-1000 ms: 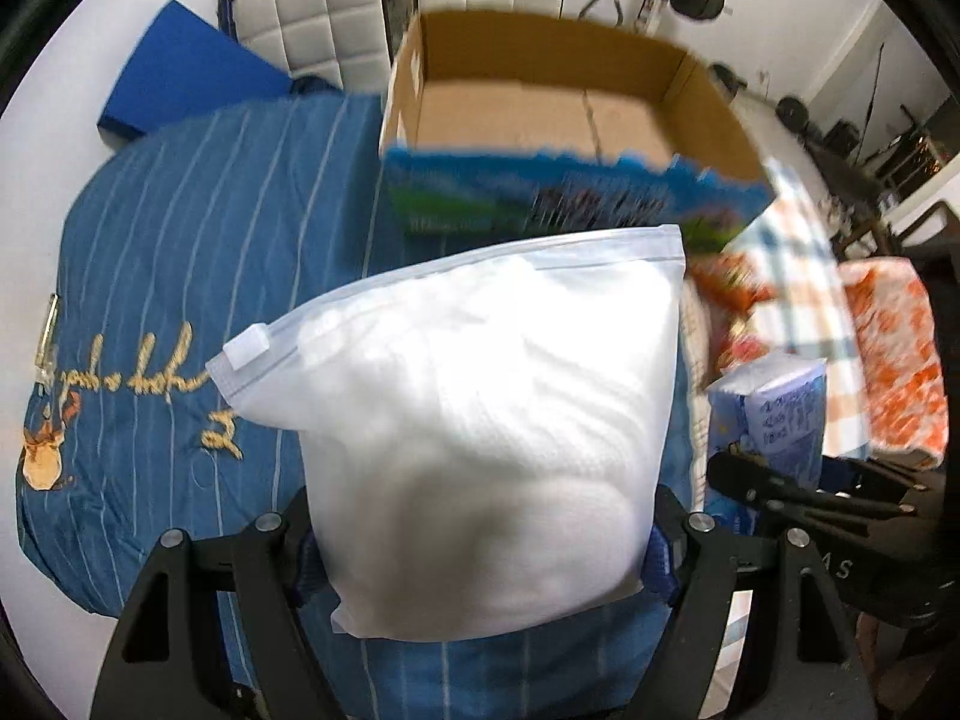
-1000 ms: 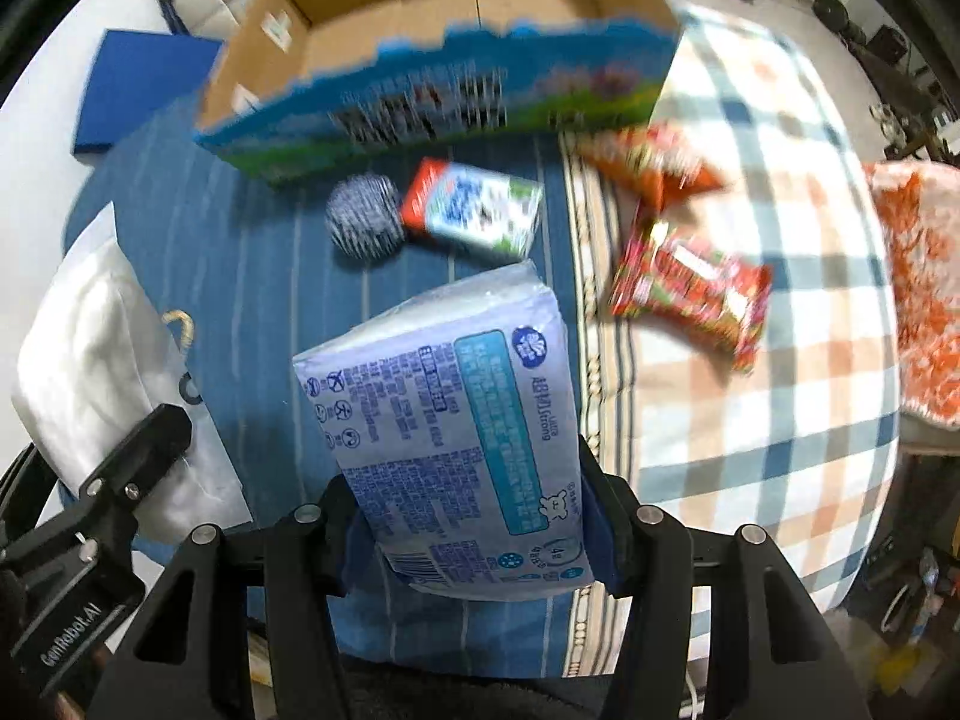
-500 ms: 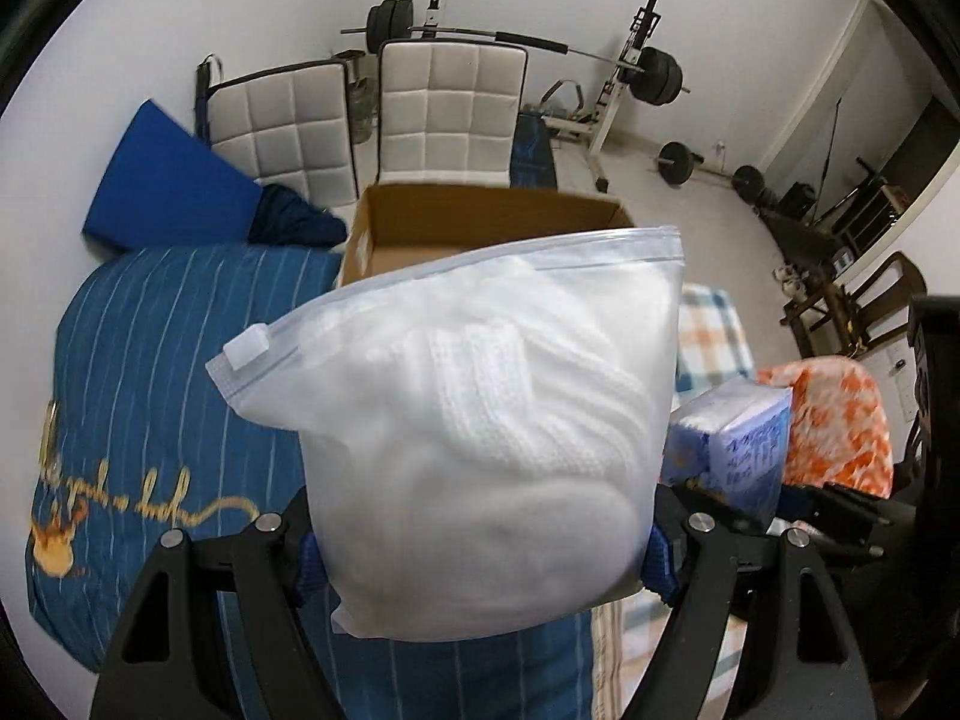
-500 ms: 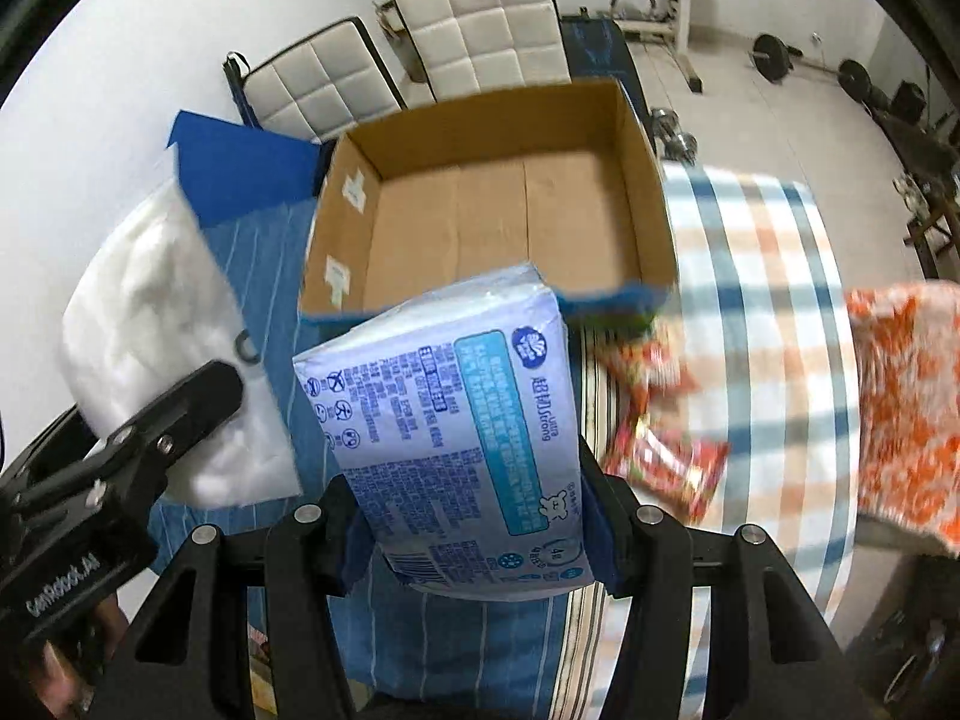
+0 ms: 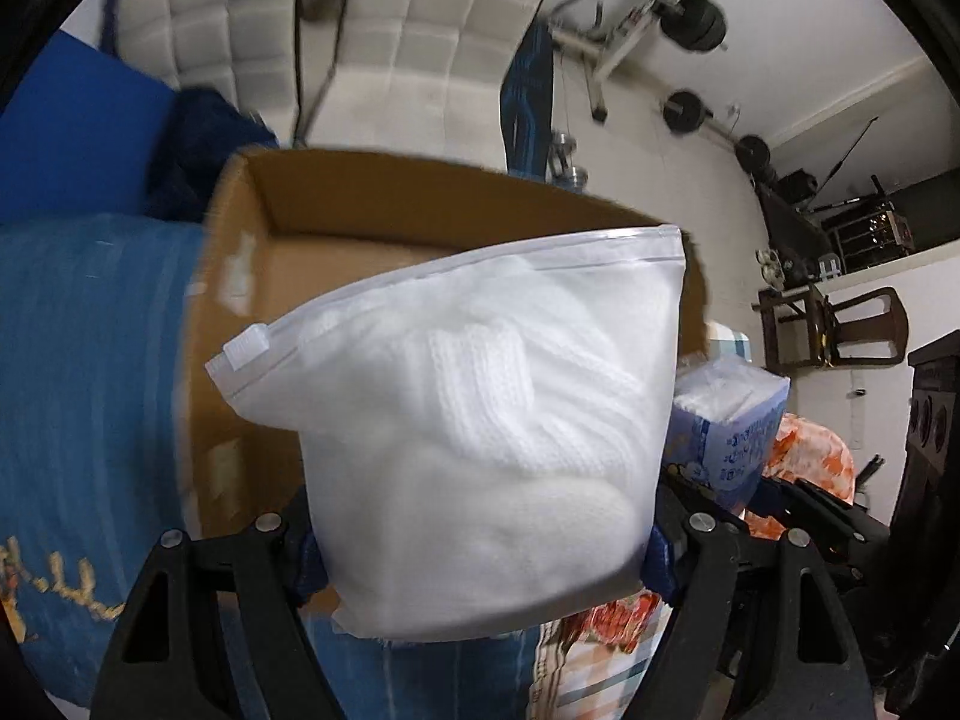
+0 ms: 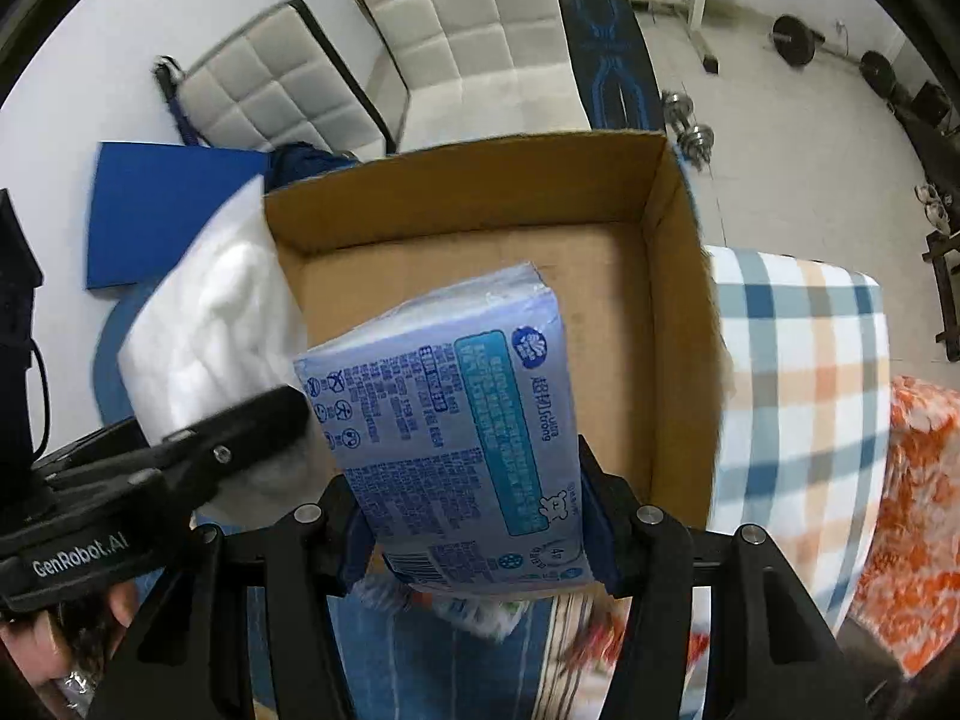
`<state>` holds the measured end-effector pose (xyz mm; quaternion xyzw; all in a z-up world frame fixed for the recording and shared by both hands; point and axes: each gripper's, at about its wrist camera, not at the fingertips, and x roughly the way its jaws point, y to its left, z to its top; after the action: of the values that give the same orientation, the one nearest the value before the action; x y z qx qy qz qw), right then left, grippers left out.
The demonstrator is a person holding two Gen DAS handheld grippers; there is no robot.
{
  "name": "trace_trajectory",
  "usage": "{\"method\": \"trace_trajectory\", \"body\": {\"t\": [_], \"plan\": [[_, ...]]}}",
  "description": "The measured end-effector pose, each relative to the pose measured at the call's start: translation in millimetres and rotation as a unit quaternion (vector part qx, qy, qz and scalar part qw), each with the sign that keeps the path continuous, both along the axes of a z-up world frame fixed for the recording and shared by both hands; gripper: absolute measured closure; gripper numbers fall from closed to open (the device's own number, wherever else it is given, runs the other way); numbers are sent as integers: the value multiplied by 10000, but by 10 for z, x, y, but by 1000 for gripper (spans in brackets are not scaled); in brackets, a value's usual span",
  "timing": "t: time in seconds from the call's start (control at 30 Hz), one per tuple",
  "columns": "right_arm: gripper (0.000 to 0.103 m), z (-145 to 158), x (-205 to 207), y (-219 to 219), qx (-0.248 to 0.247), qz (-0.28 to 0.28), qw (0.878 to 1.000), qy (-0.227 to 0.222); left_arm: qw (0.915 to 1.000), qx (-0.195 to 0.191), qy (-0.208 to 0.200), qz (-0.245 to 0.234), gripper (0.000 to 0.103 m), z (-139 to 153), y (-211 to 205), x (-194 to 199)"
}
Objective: Organize soft objects
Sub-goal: 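Lower the white bag into the box with the left tool while the right tool places the wipes pack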
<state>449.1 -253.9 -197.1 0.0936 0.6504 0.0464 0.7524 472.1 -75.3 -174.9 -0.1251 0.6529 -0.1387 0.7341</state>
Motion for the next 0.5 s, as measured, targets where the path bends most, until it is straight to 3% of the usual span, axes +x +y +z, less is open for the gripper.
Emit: {"method": "trace_trajectory", "body": {"t": [0.07,0.23,0.5], "plan": [[44,-228,251,-26,-120,26,9998,150,9997,-37,253,-25,26,-228,-45,194],[44,-733,697,-79,-312,46,9985,453,9978,285,590,-41,26,-715,-140,605],[42,-1321,1086,-53,-550,170,9954,771,9928,712,903,-339,24,-1095,-251,801]]}}
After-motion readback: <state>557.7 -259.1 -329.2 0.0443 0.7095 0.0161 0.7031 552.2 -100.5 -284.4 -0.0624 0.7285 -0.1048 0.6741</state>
